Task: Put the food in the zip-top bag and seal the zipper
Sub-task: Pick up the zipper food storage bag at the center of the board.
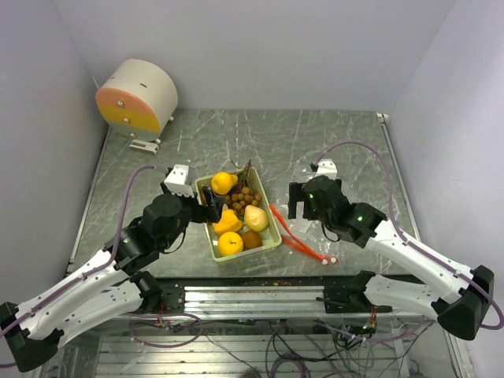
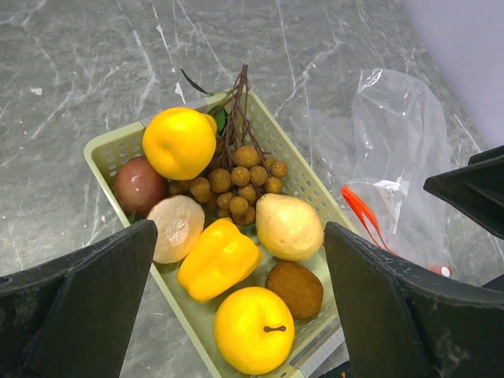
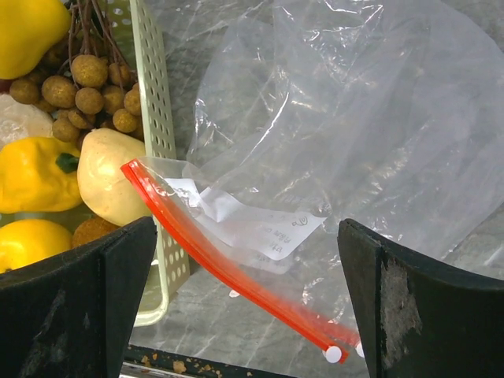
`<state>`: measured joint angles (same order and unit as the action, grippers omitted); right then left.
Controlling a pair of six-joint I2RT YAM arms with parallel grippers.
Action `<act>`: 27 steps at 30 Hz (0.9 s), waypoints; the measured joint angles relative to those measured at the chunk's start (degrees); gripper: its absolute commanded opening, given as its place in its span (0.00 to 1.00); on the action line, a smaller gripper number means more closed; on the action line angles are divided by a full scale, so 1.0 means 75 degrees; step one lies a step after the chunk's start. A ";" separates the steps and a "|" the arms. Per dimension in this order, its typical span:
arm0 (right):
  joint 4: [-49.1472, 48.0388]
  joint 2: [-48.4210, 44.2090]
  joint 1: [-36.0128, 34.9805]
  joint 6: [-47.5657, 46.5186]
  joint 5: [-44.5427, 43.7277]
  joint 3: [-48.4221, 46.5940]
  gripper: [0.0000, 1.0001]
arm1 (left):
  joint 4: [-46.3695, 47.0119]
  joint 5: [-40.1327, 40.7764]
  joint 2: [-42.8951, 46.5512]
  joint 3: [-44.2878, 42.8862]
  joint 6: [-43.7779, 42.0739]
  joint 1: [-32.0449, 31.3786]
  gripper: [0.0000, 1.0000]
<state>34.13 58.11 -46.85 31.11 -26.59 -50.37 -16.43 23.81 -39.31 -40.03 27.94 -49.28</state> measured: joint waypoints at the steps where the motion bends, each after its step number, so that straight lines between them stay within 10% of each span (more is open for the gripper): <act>1: 0.0006 -0.0009 0.0000 -0.0017 0.0000 0.0000 1.00 | -0.0009 0.0009 0.0032 0.0000 0.0000 0.0000 0.99; 27: -0.0251 0.0478 -0.0956 0.0122 -0.0058 0.1032 0.92 | -0.0204 0.0020 0.0076 0.0020 0.0058 0.0003 0.99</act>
<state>32.25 61.69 -54.02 32.03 -27.03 -42.63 -17.96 23.97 -38.74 -39.88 28.38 -49.25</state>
